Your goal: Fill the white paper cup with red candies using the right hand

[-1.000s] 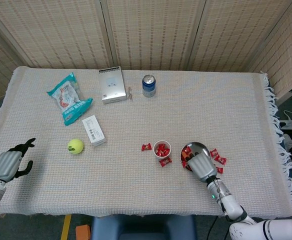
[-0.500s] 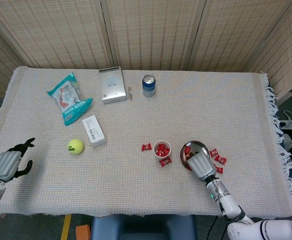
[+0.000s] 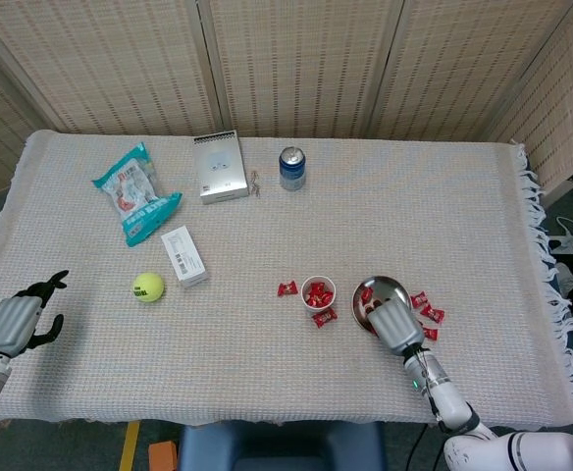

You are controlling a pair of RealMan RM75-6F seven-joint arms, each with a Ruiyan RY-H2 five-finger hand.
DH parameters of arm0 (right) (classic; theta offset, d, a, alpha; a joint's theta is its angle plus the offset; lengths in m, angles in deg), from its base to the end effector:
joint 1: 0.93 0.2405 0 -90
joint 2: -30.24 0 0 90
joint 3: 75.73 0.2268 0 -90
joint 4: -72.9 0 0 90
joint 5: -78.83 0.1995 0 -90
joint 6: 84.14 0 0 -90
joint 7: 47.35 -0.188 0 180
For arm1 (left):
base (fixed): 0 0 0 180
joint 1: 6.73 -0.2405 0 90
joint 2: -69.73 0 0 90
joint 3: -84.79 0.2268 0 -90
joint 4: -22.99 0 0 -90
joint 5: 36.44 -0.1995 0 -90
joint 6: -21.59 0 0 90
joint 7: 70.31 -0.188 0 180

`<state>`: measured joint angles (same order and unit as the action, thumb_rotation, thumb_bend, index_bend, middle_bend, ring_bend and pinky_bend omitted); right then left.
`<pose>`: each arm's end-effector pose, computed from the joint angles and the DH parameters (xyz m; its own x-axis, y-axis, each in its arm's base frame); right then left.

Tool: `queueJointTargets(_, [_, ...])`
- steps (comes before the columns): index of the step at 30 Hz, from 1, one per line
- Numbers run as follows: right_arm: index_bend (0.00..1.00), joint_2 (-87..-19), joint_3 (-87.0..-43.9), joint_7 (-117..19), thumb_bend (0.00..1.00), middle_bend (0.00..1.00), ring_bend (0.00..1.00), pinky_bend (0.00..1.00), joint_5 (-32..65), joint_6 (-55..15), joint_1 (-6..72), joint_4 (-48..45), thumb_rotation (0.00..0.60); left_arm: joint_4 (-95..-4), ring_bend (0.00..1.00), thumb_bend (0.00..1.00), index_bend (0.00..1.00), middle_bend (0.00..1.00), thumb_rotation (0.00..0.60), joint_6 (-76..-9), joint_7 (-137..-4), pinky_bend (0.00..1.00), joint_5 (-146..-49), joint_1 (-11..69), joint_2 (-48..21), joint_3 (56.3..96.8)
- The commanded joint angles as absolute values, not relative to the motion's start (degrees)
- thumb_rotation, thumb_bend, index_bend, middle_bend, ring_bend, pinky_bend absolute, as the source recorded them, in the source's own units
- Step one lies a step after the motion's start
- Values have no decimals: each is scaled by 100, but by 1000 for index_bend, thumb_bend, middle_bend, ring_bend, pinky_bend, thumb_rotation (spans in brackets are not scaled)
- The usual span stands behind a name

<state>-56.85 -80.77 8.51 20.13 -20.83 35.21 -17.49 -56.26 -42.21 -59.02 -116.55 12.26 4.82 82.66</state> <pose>-0.1943 -0.2880 -0.0393 0.8856 -0.2043 0.4170 -0.4633 -0.4504 0.7632 -0.3130 0.2940 0.1304 0.4046 0.2400 0.8824 0.9127 -0.0459 -0.4060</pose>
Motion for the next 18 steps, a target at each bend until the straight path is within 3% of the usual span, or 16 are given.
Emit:
queueJointTargets(1, [505, -5694, -8067, 887, 238, 487, 561, 1000, 2015, -2077, 3515, -1741, 600, -5627, 174, 535, 34, 190, 600, -4221, -5900, 299, -11656, 1226, 483, 8266])
queueJointTargets(12, [605, -5788, -8029, 1044, 244, 556, 589, 1000, 2098, -2109, 3496, -1638, 600, -5623, 175, 535, 33, 191, 600, -4228, -5866, 300, -11673, 1224, 492, 8269])
queueJointTargets(18, [676, -5851, -7994, 1082, 377, 596, 604, 1000, 2171, -2168, 3504, -1562, 600, -5622, 174, 535, 33, 190, 600, -4236, -5840, 300, -11681, 1218, 499, 8271])
